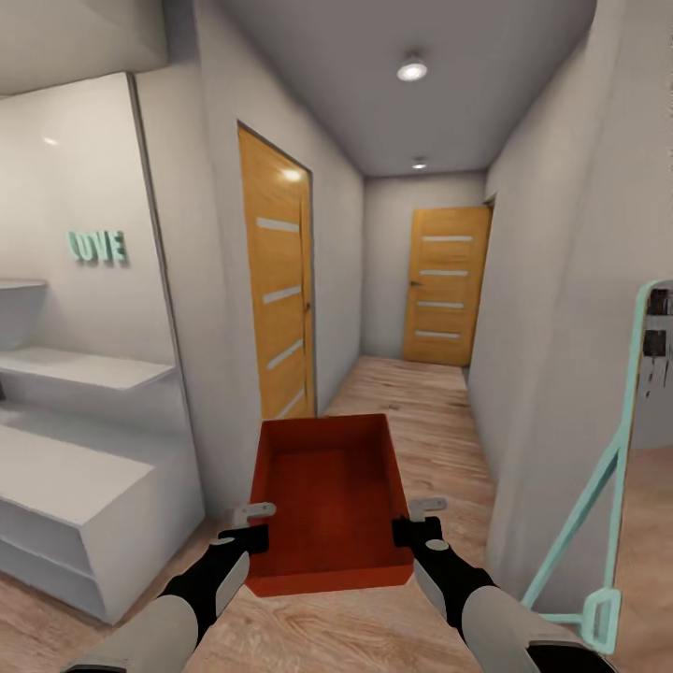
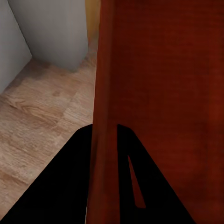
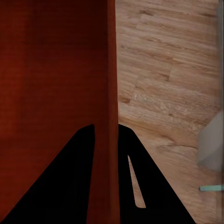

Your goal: Move the two storage containers from the living room to the garage. In the garage, place one container on the floor and stack the other container on top of it (either order is fine).

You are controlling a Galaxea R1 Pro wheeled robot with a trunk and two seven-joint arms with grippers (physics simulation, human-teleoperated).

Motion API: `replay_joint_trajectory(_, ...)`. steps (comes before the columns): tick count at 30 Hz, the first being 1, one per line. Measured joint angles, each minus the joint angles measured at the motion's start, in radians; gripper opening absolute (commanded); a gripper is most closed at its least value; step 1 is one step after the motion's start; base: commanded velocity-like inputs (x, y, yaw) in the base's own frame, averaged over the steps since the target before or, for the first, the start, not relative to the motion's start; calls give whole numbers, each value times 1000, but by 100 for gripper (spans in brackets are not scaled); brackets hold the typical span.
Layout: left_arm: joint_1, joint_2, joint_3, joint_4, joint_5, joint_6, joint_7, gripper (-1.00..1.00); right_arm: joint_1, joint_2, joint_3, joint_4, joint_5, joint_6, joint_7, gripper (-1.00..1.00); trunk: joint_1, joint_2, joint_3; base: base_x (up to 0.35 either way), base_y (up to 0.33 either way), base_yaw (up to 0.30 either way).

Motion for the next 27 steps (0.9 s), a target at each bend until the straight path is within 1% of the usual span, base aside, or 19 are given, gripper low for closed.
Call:
replay_joint_trajectory(18,0,0,0,-1,0,1,0,-100,0,0,-1,0,0,0,0,-100,0,0,0,318,178,-285)
replay_joint_trajectory(22,0,0,0,-2,0,1,0,-100,0,0,0,0,0,0,0,-100,0,0,0,318,178,-154)
replay_joint_trajectory(27,0,0,0,-2,0,1,0,-100,-1,0,-1,0,1,0,0,-100,0,0,0,318,178,-20)
